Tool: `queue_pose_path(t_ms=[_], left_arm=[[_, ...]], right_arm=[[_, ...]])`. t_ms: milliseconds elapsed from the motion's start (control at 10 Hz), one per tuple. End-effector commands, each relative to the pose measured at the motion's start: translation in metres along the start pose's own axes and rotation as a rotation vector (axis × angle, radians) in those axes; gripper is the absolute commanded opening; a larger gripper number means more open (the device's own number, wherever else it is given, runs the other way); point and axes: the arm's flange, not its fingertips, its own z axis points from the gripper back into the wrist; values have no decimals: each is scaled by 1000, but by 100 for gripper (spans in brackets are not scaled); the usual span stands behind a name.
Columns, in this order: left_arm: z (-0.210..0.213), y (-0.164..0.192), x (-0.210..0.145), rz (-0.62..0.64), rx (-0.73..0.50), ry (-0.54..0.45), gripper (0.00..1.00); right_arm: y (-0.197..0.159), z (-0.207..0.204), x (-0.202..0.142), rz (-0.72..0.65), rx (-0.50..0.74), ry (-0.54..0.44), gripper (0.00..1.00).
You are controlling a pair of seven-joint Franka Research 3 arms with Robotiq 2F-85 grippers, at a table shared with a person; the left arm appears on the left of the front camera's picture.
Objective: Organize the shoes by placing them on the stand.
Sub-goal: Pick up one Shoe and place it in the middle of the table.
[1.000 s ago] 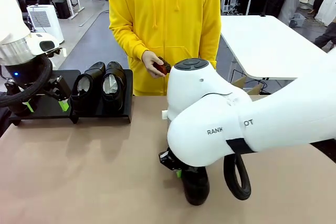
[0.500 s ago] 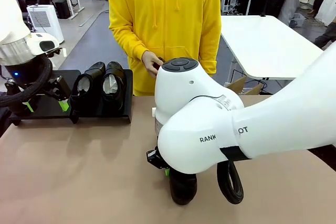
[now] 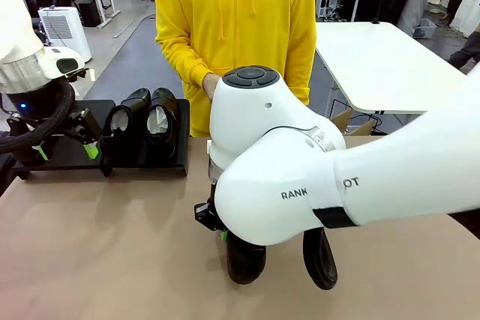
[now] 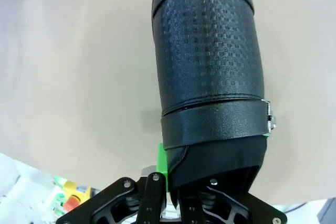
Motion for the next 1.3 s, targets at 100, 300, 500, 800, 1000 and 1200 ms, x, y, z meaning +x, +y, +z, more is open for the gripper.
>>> queue_pose_path(t_ms=[100, 300, 500, 800, 1000, 1200], left_arm=[[-1, 2, -1, -2, -2, -9, 100], [-1, 2, -1, -2, -2, -9, 100], [-1, 2, -1, -2, -2, -9, 100], [-1, 2, -1, -2, -2, -9, 100], [-1, 2, -1, -2, -2, -9, 100], [-1, 2, -1, -2, -2, -9, 100]], right_arm=[[4, -5, 19, -35, 82, 6, 10], [4, -7, 21, -39, 93, 5, 44], [3, -7, 20, -43, 89, 11, 80], [-12, 7, -4, 4, 154, -19, 100], [4, -4, 16, -53, 84, -1, 100], [4, -4, 16, -53, 84, -1, 100]])
